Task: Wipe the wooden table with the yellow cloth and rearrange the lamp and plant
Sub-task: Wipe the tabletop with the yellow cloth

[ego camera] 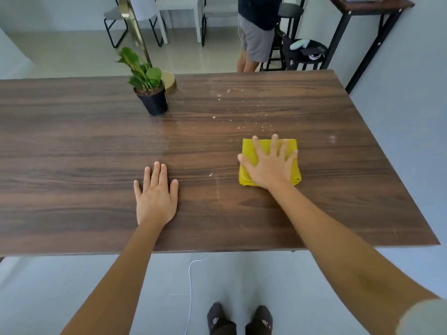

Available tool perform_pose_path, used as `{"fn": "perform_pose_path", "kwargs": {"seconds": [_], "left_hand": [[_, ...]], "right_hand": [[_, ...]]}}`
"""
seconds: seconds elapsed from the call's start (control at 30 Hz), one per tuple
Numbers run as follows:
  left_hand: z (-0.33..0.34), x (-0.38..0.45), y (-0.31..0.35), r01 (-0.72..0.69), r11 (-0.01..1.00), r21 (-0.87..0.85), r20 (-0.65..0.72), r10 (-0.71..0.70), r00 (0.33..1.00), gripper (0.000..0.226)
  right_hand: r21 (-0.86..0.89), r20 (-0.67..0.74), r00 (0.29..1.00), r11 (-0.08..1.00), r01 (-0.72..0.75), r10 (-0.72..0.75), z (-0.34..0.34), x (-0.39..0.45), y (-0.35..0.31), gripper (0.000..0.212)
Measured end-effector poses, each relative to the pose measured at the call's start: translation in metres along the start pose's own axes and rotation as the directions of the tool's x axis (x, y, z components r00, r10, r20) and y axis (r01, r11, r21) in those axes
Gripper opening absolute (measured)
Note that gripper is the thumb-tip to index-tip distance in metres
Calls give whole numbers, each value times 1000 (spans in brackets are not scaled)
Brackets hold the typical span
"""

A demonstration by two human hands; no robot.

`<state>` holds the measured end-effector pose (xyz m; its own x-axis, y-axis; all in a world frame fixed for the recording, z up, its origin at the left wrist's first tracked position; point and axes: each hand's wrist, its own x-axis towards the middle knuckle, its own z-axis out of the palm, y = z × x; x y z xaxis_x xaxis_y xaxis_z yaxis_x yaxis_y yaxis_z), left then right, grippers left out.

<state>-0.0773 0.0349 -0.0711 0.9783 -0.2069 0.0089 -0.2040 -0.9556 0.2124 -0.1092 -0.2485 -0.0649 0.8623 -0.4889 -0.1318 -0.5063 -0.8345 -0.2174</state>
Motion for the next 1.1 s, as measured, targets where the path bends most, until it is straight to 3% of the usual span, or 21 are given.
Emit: {"fn": "perform_pose_path", "kwargs": {"seconds": [0.1,0.2,0.27,0.33,0.43,0.5,0.6,0.67,0.77,0.83,0.9,0.97,1.03,1.1], "left_hand": [[-1,0,-2,-9,1000,-23,24,9,1000,58],[-10,7,-19,-101,991,-85,59,106,993,55],[-16,7,-43,-194,978,-72,68,199,978,54],[-18,1,-61,-197,980,-43,20,198,980,57],[-15,-5,-64,-78,996,-38,-25,77,997,52],[-15,-2,-60,-35,999,-37,-6,35,999,51],[-17,1,-63,-34,999,-40,26,35,999,51],[-17,0,-69,-64,998,-21,38,65,997,51],[-17,-1,-70,-86,996,9,25,86,996,51],[-17,0,-69,-74,997,8,25,73,997,52],[-15,-1,-68,-69,998,8,18,68,997,52],[-15,0,-66,-72,997,2,11,72,997,52],[-16,1,-65,-70,997,-15,7,70,998,52],[-16,2,-66,-61,998,-15,12,61,998,52]], "right_hand": [[-42,0,950,949,312,-312,22,-67,-36,78],[-88,-28,904,902,422,-426,15,-118,39,71],[-154,-28,946,936,315,-323,-2,-127,103,72],[-163,-35,994,982,100,-107,-17,-108,137,76],[-45,-87,975,977,-210,205,-25,-47,103,87],[39,-46,972,973,-230,231,-19,-8,45,89],[-8,10,999,999,40,-40,13,2,-62,81],[-52,21,960,959,280,-279,36,-37,-105,76],[-66,3,842,840,538,-539,40,-107,-76,69],[-97,32,817,812,576,-576,27,-125,-11,68],[-147,35,881,870,471,-471,6,-115,53,69],[-171,14,966,952,256,-257,-11,-78,84,73],[-129,-30,999,992,15,-19,-19,-25,70,80],[-23,-28,988,988,-155,155,-19,27,20,85]]}}
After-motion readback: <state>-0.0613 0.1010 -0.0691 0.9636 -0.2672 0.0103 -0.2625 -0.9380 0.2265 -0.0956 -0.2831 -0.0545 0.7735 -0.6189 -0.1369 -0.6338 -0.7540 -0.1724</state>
